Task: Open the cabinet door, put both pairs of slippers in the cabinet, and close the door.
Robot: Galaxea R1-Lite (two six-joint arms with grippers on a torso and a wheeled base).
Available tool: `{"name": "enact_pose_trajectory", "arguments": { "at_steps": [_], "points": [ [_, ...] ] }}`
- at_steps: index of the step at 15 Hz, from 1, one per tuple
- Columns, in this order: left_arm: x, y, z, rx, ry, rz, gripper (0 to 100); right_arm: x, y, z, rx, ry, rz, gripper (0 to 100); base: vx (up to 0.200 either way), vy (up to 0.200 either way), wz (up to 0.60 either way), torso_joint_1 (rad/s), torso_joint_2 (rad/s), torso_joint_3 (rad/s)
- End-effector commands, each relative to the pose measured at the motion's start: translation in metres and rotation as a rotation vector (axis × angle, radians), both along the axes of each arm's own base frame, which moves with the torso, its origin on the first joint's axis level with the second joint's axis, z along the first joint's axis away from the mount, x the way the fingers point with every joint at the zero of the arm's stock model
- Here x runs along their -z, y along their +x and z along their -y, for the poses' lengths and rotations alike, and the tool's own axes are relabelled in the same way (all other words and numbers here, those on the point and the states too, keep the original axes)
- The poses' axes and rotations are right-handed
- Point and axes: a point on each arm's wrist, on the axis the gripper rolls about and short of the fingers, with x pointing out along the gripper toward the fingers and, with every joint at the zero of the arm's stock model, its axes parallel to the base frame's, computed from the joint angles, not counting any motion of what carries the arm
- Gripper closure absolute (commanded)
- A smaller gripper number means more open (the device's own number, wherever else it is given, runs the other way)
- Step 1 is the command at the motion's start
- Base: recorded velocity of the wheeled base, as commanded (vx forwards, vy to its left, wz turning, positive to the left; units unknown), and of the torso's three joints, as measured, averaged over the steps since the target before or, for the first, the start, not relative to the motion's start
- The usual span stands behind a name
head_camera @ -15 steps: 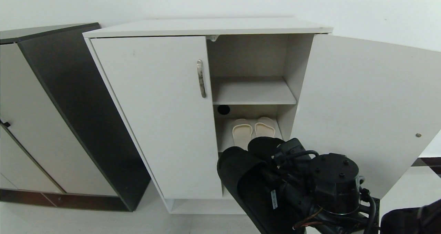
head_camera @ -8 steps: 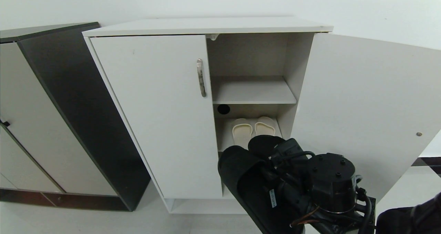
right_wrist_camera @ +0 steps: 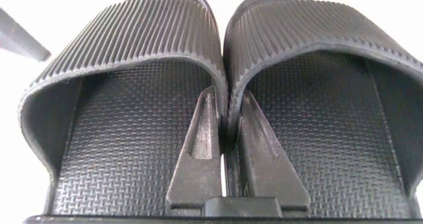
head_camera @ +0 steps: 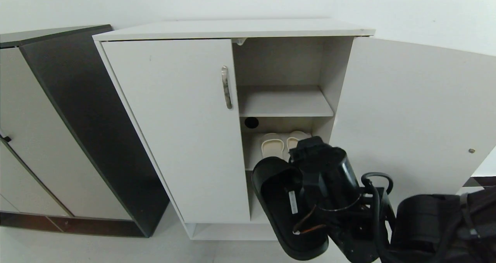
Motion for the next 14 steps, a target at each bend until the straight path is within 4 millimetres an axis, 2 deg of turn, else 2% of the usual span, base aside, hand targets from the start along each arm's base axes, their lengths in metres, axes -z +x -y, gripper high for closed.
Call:
{"name": "enact_pose_trajectory", "arguments": {
  "at_steps": [1,3,4,11,14],
  "points": [
    [0.0,0.0,0.0,0.0,0.0,0.0,100,-0.065,-0.007,-0.011,0.172,0.143,0.063,100,0.0,0.0,0.0,0.0,0.0,0.0],
    [0.0,0.0,0.0,0.0,0.002,0.0,100,-0.084,-0.003,-0.017,0.178,0.185,0.093,100,0.0,0.0,0.0,0.0,0.0,0.0],
    [0.0,0.0,0.0,0.0,0.002,0.0,100,-0.088,0.0,-0.02,0.173,0.176,0.105,100,0.0,0.0,0.0,0.0,0.0,0.0],
    [0.0,0.0,0.0,-0.005,0.002,0.0,100,-0.079,0.013,-0.02,0.2,0.149,0.103,100,0.0,0.0,0.0,0.0,0.0,0.0],
    [0.0,0.0,0.0,-0.006,0.002,0.0,100,-0.076,0.015,-0.022,0.202,0.141,0.098,100,0.2,0.0,0.0,-0.002,0.0,0.005]
  ]
}}
